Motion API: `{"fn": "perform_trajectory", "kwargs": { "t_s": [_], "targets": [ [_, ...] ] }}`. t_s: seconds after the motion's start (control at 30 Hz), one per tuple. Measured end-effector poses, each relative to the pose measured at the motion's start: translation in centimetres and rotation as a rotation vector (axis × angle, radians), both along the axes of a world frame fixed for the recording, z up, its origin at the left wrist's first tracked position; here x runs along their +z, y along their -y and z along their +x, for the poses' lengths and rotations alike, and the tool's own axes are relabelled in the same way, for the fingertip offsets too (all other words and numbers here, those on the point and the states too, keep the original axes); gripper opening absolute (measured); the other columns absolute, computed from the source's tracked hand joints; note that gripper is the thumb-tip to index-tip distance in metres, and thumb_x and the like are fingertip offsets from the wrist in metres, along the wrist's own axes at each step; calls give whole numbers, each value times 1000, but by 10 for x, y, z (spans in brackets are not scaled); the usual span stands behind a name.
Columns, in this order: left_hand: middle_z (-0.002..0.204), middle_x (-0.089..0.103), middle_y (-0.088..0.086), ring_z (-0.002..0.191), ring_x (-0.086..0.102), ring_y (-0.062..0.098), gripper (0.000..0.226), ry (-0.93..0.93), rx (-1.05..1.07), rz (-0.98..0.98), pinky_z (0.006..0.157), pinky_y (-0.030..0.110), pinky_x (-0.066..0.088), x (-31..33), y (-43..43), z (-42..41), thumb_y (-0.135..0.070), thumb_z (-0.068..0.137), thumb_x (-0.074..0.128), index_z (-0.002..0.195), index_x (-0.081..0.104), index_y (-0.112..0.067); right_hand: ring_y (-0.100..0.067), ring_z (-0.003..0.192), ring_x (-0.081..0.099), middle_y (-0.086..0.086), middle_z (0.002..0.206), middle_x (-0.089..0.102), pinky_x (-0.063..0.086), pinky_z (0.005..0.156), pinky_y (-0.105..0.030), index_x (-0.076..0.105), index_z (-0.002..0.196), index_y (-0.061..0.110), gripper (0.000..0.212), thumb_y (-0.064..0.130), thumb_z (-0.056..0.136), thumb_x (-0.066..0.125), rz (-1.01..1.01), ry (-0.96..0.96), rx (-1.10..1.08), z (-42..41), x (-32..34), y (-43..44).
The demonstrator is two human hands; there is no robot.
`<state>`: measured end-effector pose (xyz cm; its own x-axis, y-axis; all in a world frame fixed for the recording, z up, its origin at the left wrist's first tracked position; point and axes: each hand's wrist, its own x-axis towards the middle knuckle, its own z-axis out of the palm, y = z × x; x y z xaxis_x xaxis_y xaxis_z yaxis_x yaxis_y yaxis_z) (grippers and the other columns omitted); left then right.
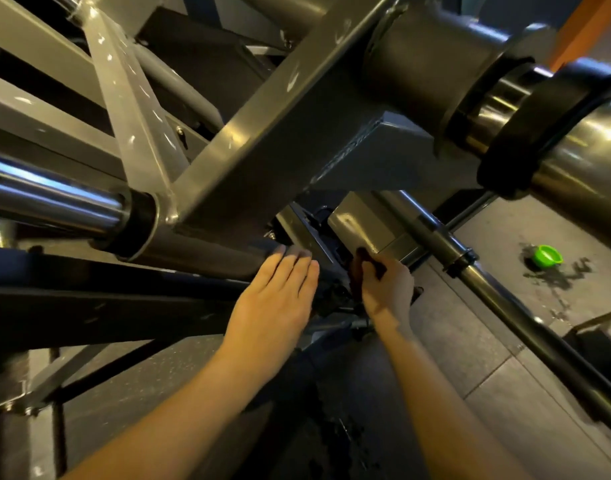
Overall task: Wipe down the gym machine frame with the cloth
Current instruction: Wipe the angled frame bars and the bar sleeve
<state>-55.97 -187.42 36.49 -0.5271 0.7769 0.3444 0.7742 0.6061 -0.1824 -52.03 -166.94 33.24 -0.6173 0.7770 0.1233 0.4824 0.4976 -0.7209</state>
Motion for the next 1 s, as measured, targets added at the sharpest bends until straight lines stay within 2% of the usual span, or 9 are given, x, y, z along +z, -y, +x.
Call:
{"fn": "perform_trajectory", "kwargs": {
  "t_s": [0.1,0.23,0.3,0.33,0.43,0.63,0.77,0.9,1.0],
  "targets": [
    [150,51,19,143,42,32,72,-64,87,32,125,43,5,-15,-9,-4,-30,89,74,148,45,0,-10,106,62,11,104,62,48,97,-29,70,116,18,18,16,101,60,-91,-22,110,-10,-10,8],
    [149,51,19,143,42,31,66,-141,154,54,126,42,4,-28,-15,-6,-25,94,68,148,42,2,10,94,57,17,101,61,45,87,-9,69,111,25,13,21,101,62,7,-104,277,-2,-21,18],
    [145,54,18,142,44,32,67,-142,175,65,126,42,5,-34,-18,-9,-24,93,69,148,41,3,9,91,57,13,104,61,44,84,-6,70,114,22,16,21,101,61,59,-45,262,-5,-35,4],
    [144,54,18,141,45,33,68,-141,178,69,126,42,5,-36,-19,-10,-24,93,70,147,40,3,5,94,57,8,108,63,46,90,-10,70,116,19,18,21,101,60,64,2,234,-10,-42,-7],
    [141,58,20,138,48,33,69,-139,183,75,125,42,4,-39,-21,-13,-24,89,76,145,46,4,-12,111,60,-2,117,66,51,104,-41,71,116,16,20,21,102,59,-44,142,175,-23,-48,-31],
    [136,61,15,135,52,30,53,-183,210,135,124,40,7,-40,-26,-9,-29,97,65,140,53,-1,-6,104,58,5,112,63,46,90,-19,71,121,23,24,18,99,64,64,32,448,-4,-39,-26],
    [136,62,15,135,51,31,55,-204,229,121,125,41,2,-43,-27,-9,-31,94,68,139,55,-1,-22,107,65,-7,112,69,52,95,-30,74,114,11,19,14,98,64,-18,153,268,-22,-68,-58],
    [138,59,16,138,47,32,59,-199,236,93,126,41,-1,-46,-25,-9,-30,92,71,140,53,-2,-9,96,64,-5,116,68,54,79,-25,69,112,20,14,17,101,60,-285,312,99,-28,-88,-80],
    [138,58,15,138,45,32,61,-198,251,100,126,42,-2,-48,-25,-9,-27,91,72,142,51,-2,-12,110,60,-2,121,65,52,99,-34,70,121,17,22,17,100,62,-266,129,151,-24,-84,-65]
  ]
}}
